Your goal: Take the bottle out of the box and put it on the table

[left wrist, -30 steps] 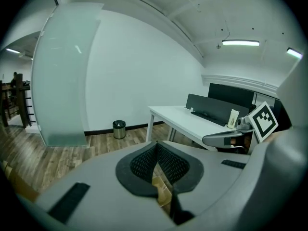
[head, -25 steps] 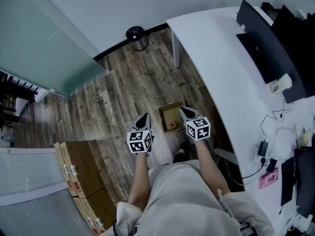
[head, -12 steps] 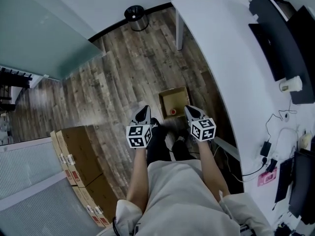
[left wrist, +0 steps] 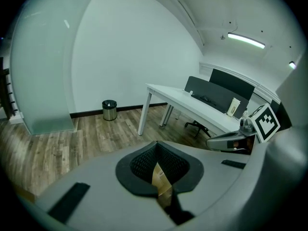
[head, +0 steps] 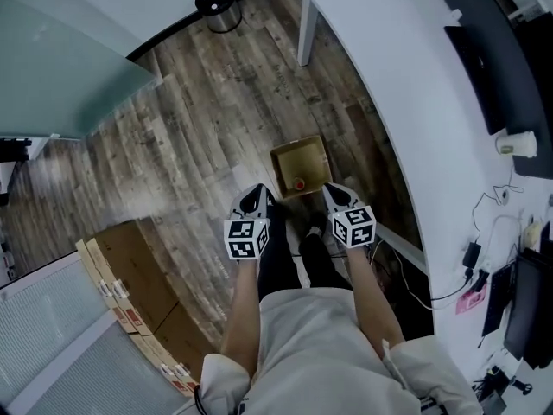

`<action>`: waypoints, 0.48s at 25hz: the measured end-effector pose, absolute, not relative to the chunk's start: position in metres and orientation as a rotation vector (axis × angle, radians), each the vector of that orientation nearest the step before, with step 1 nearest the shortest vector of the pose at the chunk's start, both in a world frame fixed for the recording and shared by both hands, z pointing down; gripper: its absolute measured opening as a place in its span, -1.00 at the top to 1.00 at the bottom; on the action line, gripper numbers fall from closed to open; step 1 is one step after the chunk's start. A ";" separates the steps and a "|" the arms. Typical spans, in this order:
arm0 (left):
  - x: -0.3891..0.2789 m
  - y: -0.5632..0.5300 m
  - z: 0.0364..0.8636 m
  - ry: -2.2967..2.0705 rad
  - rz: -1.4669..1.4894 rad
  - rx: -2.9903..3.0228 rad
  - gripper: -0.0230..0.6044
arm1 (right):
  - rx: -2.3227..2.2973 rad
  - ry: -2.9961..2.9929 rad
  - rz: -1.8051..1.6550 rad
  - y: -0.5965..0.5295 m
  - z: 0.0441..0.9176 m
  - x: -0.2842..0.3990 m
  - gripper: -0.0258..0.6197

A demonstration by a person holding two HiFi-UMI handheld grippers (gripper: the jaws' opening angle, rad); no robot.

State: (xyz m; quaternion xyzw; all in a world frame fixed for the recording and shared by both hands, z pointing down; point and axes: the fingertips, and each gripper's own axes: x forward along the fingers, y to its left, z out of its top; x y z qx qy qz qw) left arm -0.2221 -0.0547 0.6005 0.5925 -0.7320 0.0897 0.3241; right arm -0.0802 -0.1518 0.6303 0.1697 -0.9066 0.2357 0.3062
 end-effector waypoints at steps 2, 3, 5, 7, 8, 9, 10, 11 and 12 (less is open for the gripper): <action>-0.222 -0.054 0.617 -1.887 0.238 1.553 0.89 | 0.452 -2.370 0.617 -0.149 0.644 -0.084 0.80; -0.223 -0.055 0.625 -1.871 0.241 1.556 0.89 | 0.451 -2.356 0.613 -0.149 0.652 -0.086 0.80; -0.224 -0.055 0.640 -1.837 0.261 1.569 0.89 | 0.447 -2.324 0.606 -0.148 0.666 -0.091 0.80; -0.225 -0.050 0.655 -1.798 0.287 1.578 0.89 | 0.443 -2.286 0.599 -0.142 0.680 -0.093 0.80; -0.226 -0.047 0.662 -1.782 0.295 1.580 0.88 | 0.442 -2.267 0.593 -0.139 0.686 -0.094 0.80; -0.228 -0.045 0.669 -1.768 0.299 1.580 0.89 | 0.442 -2.251 0.585 -0.138 0.692 -0.095 0.80; -0.230 -0.044 0.677 -1.755 0.301 1.580 0.89 | 0.445 -2.238 0.577 -0.137 0.698 -0.096 0.80; -0.232 -0.044 0.684 -1.743 0.301 1.582 0.89 | 0.449 -2.226 0.571 -0.137 0.704 -0.097 0.80; -0.234 -0.044 0.692 -1.733 0.302 1.585 0.89 | 0.452 -2.214 0.567 -0.136 0.711 -0.098 0.80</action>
